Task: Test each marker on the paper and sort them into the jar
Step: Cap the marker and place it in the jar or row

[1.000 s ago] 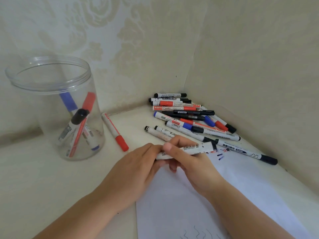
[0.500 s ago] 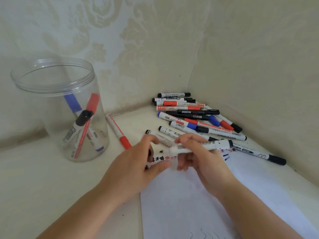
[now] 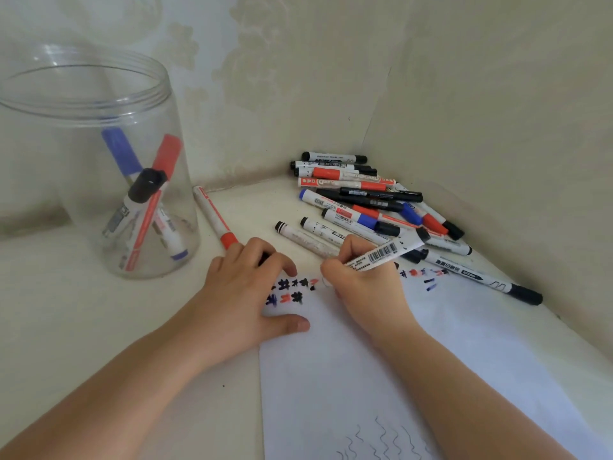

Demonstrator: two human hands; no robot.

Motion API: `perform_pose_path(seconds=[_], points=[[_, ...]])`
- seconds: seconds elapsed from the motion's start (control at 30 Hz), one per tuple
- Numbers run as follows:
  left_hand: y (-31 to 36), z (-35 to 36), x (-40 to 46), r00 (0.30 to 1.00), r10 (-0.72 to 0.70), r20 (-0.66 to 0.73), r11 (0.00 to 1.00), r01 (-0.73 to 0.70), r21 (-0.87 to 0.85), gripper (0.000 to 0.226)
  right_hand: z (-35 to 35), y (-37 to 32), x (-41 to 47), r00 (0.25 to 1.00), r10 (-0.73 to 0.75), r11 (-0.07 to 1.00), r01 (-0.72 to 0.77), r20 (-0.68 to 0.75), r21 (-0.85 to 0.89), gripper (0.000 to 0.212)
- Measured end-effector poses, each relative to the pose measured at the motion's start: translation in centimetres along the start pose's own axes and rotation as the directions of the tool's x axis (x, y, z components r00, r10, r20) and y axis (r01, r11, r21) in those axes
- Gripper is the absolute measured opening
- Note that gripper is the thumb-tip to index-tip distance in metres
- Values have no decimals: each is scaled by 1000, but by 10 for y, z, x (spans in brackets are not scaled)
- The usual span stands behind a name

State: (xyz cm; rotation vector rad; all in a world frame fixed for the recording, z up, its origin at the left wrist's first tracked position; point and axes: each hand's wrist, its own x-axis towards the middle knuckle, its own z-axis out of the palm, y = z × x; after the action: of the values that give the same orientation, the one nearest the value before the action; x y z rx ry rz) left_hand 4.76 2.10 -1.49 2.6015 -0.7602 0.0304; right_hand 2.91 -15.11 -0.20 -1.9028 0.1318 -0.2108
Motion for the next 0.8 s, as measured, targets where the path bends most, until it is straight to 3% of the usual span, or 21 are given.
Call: perform_pose_path(seconds=[0.3,0.8], points=[[2,-2,-1,1000,-10,24,1000,9,11,72,4,3,-2,997,-73,995,74,22,-65,29],[4,-3,-1,1000,-13,24,1000,13,8,72,1,2,-2,997,-56,997,58,50,-57,24]])
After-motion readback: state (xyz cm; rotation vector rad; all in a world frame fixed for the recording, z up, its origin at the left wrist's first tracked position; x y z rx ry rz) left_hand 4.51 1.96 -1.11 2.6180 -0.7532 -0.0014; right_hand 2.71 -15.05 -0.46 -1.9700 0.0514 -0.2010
